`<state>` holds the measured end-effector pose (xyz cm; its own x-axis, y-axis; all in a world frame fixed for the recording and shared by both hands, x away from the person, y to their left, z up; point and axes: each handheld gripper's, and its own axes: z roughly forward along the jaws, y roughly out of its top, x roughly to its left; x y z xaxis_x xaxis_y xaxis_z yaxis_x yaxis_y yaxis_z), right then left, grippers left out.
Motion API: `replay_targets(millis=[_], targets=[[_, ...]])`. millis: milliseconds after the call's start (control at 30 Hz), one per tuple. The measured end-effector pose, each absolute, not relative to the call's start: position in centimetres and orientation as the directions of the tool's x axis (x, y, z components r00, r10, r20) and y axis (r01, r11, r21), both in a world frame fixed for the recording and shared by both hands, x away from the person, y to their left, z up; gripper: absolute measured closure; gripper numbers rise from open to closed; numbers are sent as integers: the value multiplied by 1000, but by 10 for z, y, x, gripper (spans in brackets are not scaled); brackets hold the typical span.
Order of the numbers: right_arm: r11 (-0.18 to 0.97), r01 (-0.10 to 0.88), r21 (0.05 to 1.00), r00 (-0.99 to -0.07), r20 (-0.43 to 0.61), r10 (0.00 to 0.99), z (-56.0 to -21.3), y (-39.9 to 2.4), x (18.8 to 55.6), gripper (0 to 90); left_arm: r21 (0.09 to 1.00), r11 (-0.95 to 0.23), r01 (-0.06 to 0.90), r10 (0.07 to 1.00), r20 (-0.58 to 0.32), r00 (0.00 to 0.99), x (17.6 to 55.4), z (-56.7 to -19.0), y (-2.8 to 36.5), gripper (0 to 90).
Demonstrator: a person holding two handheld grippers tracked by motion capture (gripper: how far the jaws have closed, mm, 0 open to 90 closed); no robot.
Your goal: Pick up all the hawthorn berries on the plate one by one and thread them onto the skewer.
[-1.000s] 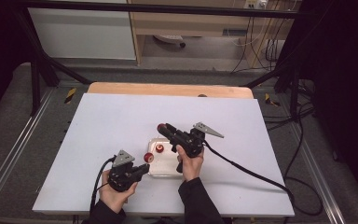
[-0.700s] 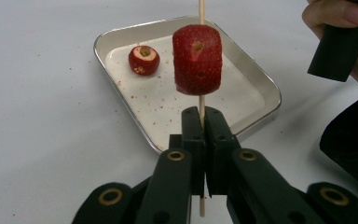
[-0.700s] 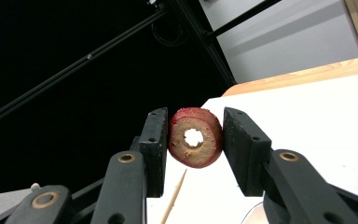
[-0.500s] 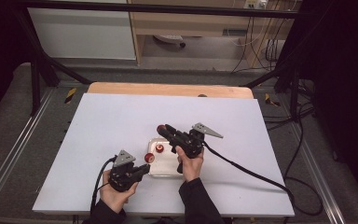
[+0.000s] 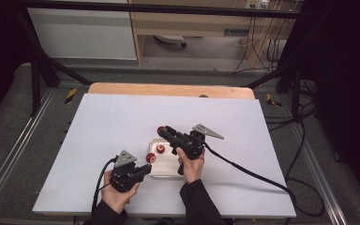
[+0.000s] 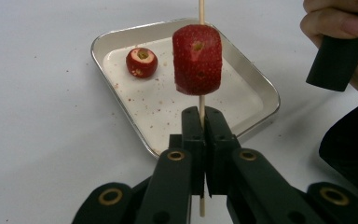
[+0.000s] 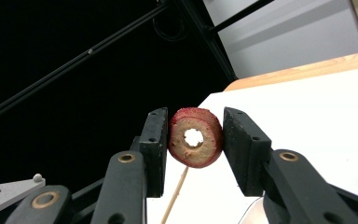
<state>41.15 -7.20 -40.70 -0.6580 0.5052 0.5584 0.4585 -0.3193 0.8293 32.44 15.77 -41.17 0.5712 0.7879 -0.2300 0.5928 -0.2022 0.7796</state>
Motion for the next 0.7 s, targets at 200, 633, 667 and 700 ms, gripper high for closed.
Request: replay_targets(millis=[200, 633, 667, 700], targets=[[-316, 477, 821, -655, 571, 495, -410, -70, 410, 618, 782, -192, 593, 791, -235, 566, 326, -411, 155, 880], [-317, 504, 803, -642, 594, 485, -410, -69, 406, 622, 799, -171, 576, 797, -231, 558, 326, -412, 152, 881], [-318, 508, 800, -640, 598, 483, -410, -69, 406, 621, 802, -167, 573, 799, -230, 555, 326, -412, 152, 881], [-320, 512, 797, -637, 603, 481, -410, -70, 407, 622, 805, -168, 569, 799, -226, 556, 325, -411, 153, 881]])
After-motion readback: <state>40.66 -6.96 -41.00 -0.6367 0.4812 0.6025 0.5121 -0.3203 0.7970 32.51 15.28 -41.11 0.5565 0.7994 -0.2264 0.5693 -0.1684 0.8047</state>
